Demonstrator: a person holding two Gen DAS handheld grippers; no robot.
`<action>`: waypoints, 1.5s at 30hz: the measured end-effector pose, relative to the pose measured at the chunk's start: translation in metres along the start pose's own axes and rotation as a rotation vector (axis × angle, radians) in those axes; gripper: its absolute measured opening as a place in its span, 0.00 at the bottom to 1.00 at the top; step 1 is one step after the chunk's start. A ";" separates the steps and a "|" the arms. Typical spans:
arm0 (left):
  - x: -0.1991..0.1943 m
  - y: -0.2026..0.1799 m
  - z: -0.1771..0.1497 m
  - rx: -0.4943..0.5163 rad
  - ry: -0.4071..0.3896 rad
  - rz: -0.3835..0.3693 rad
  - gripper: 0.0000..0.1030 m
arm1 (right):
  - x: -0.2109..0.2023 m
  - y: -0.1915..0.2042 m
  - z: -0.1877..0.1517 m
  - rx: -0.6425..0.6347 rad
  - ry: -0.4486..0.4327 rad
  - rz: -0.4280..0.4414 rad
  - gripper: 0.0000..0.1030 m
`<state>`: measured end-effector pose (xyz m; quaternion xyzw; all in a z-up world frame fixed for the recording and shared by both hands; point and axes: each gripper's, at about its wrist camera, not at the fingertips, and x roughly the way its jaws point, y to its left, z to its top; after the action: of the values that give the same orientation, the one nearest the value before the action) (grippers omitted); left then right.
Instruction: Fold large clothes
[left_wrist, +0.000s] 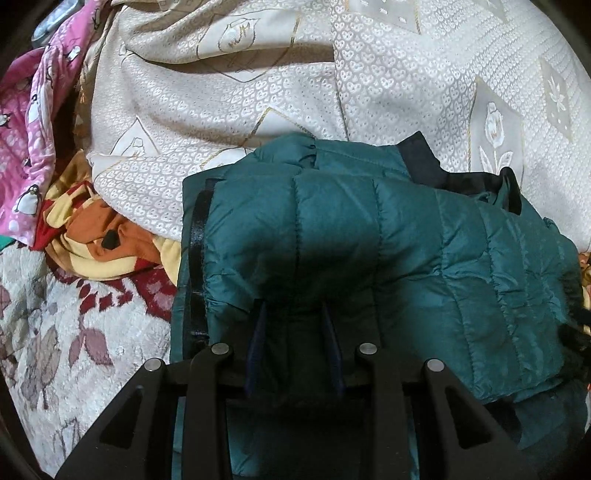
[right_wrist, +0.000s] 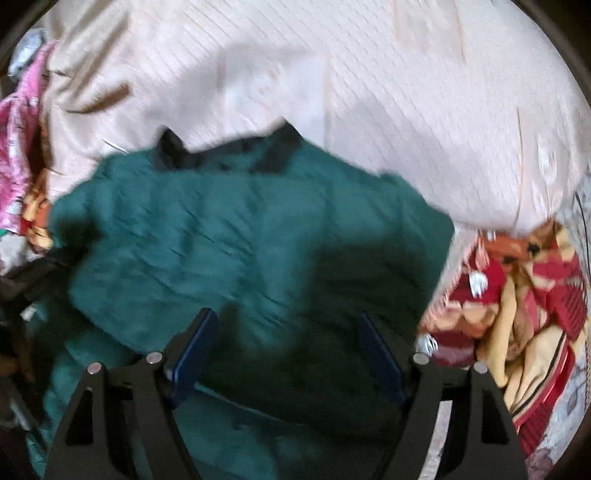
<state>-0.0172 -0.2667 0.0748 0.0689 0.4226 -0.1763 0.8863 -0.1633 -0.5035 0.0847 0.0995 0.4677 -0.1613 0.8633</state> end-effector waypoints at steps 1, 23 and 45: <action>0.000 -0.001 0.000 0.004 -0.001 0.002 0.29 | 0.007 -0.002 -0.003 0.016 0.011 0.005 0.79; 0.014 -0.003 0.001 0.011 -0.001 -0.012 0.30 | 0.023 -0.001 -0.010 0.028 0.023 -0.057 0.83; -0.065 0.037 -0.021 -0.006 -0.034 -0.014 0.30 | -0.027 -0.007 -0.038 0.116 -0.007 -0.031 0.85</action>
<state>-0.0560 -0.2105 0.1109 0.0601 0.4083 -0.1825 0.8924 -0.2094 -0.4926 0.0864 0.1416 0.4562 -0.2016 0.8551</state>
